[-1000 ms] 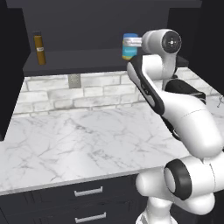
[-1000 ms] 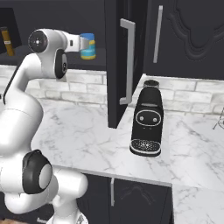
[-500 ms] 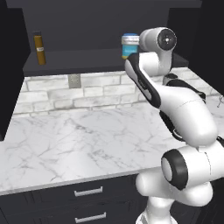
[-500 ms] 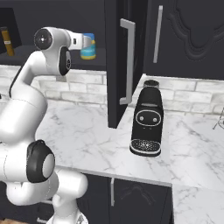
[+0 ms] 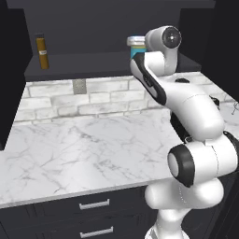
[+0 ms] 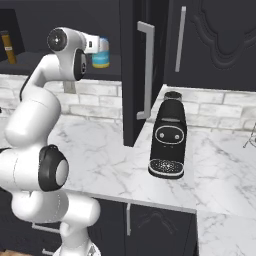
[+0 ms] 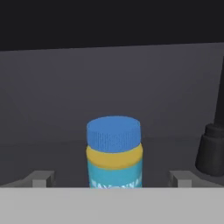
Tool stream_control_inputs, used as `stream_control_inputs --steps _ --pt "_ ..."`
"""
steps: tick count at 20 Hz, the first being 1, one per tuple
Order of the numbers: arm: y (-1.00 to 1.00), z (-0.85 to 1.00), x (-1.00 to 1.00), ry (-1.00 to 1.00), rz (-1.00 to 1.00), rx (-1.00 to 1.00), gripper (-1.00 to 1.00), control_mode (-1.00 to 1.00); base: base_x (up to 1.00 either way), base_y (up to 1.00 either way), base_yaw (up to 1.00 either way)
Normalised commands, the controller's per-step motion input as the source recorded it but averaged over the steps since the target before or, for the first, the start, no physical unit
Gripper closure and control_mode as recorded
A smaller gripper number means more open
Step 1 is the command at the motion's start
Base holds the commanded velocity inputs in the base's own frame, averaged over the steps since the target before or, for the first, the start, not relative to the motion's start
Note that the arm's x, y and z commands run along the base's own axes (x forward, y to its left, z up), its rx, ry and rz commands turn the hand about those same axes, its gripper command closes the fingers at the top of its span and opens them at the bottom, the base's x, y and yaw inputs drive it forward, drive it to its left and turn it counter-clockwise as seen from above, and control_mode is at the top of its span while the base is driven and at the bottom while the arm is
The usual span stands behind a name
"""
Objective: Collect the turmeric, mayonnaise, and shaker from the cabinet and place them next to the stove.
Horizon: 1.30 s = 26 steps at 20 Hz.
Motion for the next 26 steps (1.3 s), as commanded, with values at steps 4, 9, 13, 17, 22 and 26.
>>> stream_control_inputs --steps 4,9,13,17,22,26 --pt "0.00 0.00 0.47 0.10 0.00 0.00 -1.00 -1.00 0.00 0.00 0.00" --pt "0.00 0.00 0.38 0.08 0.00 0.00 -1.00 -1.00 0.00 0.00 0.00" --pt "0.00 0.00 0.25 0.04 0.00 0.00 -1.00 -1.00 0.00 0.00 0.00" --pt "0.00 0.00 0.21 0.02 0.00 0.00 -1.00 -1.00 0.00 0.00 0.00" --pt "0.00 -0.01 0.26 0.01 0.00 0.00 -1.00 -1.00 0.00 0.00 0.00" --pt "0.00 -0.03 0.16 0.02 0.00 0.00 -1.00 -1.00 0.00 0.00 0.00"
